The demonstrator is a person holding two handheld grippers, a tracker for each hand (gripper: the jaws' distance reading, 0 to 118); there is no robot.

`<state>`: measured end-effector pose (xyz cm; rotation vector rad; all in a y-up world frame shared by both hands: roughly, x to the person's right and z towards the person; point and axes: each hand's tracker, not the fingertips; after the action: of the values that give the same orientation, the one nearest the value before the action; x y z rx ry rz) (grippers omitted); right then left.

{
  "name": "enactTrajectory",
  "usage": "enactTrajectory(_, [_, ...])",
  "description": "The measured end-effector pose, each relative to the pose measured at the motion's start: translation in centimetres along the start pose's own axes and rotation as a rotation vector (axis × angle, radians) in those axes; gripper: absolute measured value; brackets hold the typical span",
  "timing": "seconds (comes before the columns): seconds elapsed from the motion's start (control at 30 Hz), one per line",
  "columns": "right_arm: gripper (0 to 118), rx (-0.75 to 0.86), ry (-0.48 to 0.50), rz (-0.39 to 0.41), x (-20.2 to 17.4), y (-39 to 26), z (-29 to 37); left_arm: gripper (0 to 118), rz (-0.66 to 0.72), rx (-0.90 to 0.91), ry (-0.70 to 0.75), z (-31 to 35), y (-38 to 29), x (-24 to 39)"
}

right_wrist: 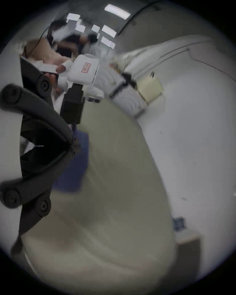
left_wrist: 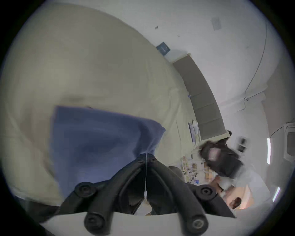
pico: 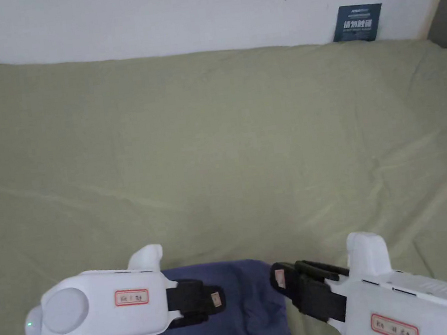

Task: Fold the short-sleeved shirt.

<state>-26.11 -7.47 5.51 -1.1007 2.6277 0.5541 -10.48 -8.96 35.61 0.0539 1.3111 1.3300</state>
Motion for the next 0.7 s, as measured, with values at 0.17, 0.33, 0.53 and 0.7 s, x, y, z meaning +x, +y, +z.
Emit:
enactTrajectory(0.17, [1, -0.204, 0.265, -0.278, 6.1, -2.0, -8.4, 0, 0.006, 0.034, 0.105, 4.5, 0.9, -3.6])
enactTrajectory(0.33, [1, -0.288, 0.338, -0.545, 13.9, -4.1, -11.9, 0, 0.051, 0.014, 0.145, 4.8, 2.1, -7.4])
enactTrajectory(0.53, [1, -0.273, 0.386, -0.558, 14.4, -3.7, -11.0, 115, 0.109, -0.094, -0.029, 2.2, 2.6, -10.9])
enactTrajectory(0.7, [1, -0.276, 0.418, -0.581, 15.3, -3.6, -10.9, 114, 0.16, -0.189, -0.203, -3.2, 2.6, -12.1])
